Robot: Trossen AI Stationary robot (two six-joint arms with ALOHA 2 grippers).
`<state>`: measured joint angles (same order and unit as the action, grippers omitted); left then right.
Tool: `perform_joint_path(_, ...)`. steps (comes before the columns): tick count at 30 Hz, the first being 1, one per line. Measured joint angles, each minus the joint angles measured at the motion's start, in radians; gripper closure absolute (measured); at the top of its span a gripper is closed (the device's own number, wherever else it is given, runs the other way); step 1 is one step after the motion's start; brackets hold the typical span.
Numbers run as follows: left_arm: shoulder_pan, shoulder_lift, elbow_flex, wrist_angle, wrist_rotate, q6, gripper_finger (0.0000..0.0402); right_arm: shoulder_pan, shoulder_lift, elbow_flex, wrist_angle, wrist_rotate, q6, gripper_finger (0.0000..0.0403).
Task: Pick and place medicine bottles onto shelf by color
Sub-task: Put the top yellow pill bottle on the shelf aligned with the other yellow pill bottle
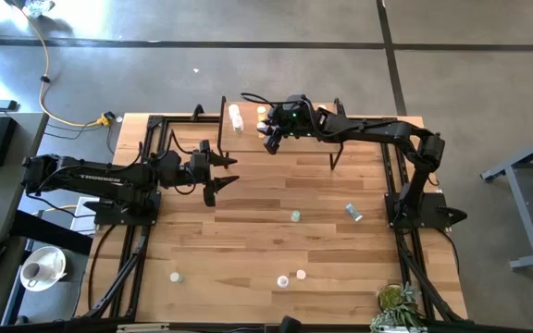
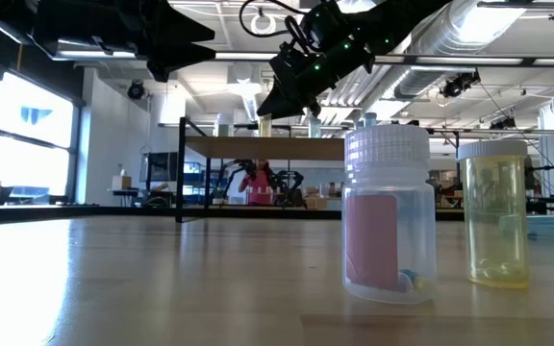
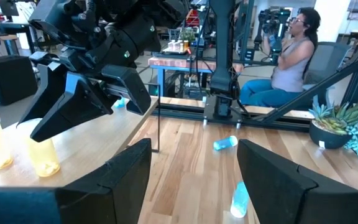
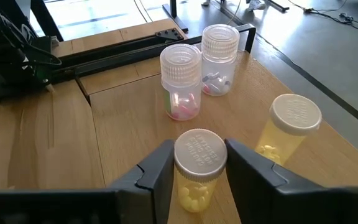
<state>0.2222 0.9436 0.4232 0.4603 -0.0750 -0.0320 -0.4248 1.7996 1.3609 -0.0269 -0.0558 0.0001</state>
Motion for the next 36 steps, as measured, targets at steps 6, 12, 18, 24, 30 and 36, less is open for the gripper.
perform_joint_path(6, 0.000, 0.000, 0.000, 0.000, 0.000, 0.001, 0.0172, 0.000, 0.000, 0.000, 0.000, 0.000, -0.005, 0.0243)
perform_joint_path(12, 0.000, 0.000, 0.000, 0.000, 0.000, 0.001, 0.0172, 0.000, 0.000, 0.000, 0.000, -0.003, -0.007, 0.0237)
perform_joint_path(18, 0.000, 0.000, 0.000, 0.000, 0.000, 0.001, 0.0172, 0.002, 0.000, 0.000, 0.000, -0.008, -0.008, 0.0236)
perform_joint_path(24, 0.000, 0.000, 0.000, 0.000, 0.000, 0.002, 0.0172, 0.009, 0.000, 0.000, 0.000, -0.008, -0.005, 0.0236)
perform_joint_path(30, 0.000, 0.000, 0.000, 0.000, 0.000, 0.017, 0.0172, 0.009, -0.001, 0.000, 0.000, 0.000, -0.008, 0.0236)
perform_joint_path(36, 0.000, 0.000, 0.000, 0.000, 0.000, 0.017, 0.0172, 0.013, -0.026, -0.001, 0.000, 0.001, -0.008, 0.0236)
